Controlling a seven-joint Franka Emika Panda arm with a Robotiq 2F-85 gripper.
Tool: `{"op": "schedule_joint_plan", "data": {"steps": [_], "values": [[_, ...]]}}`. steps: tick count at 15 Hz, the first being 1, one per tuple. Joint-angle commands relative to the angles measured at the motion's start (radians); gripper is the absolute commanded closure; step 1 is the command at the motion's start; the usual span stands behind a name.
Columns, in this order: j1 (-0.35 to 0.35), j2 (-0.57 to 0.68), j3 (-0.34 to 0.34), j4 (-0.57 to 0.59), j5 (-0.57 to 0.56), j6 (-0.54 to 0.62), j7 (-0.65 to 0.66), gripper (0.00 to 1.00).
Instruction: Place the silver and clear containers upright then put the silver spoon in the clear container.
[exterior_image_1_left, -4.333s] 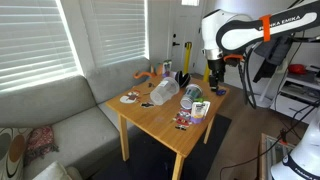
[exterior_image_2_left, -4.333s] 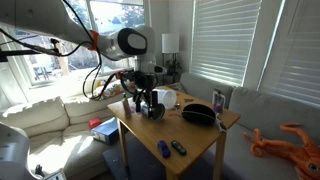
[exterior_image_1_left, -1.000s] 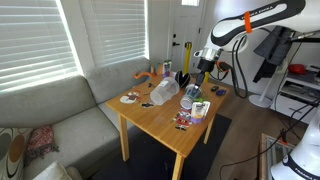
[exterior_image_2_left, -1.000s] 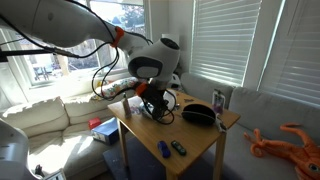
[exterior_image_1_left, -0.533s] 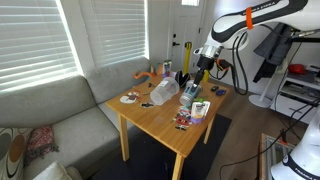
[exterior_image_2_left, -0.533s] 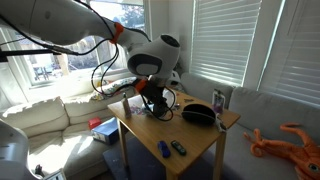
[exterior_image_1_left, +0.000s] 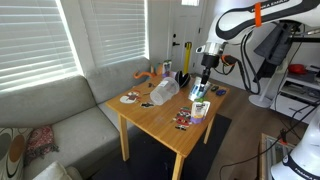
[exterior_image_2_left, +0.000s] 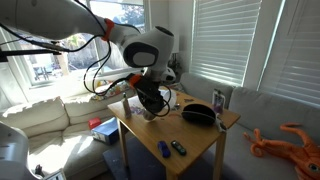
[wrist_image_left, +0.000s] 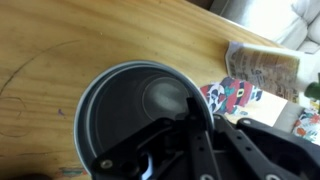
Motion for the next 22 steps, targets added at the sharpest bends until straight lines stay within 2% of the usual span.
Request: {"op": "schedule_joint_plan", "data": {"steps": [1,4,7,8,9,10,19,21,22], "values": [[0.005,-0.022,0.032,0.021,-0.156,-0.081,0.128,1.00],[0.010,-0.020,0.071,0.026,-0.307,-0.098,0.217,1.00],[0.023,-0.005,0.101,0.031,-0.406,-0.119,0.255,1.00],[0.028,0.003,0.106,0.041,-0.420,-0.147,0.261,0.73],[0.034,0.006,0.110,0.037,-0.432,-0.139,0.264,0.72],[0.038,0.008,0.113,0.036,-0.442,-0.138,0.271,0.66],[0.038,-0.039,0.098,0.079,-0.459,-0.131,0.272,0.05],[0.031,-0.067,0.094,0.100,-0.470,-0.132,0.294,0.00],[0.043,-0.030,0.090,0.080,-0.442,-0.108,0.260,0.08]]}}
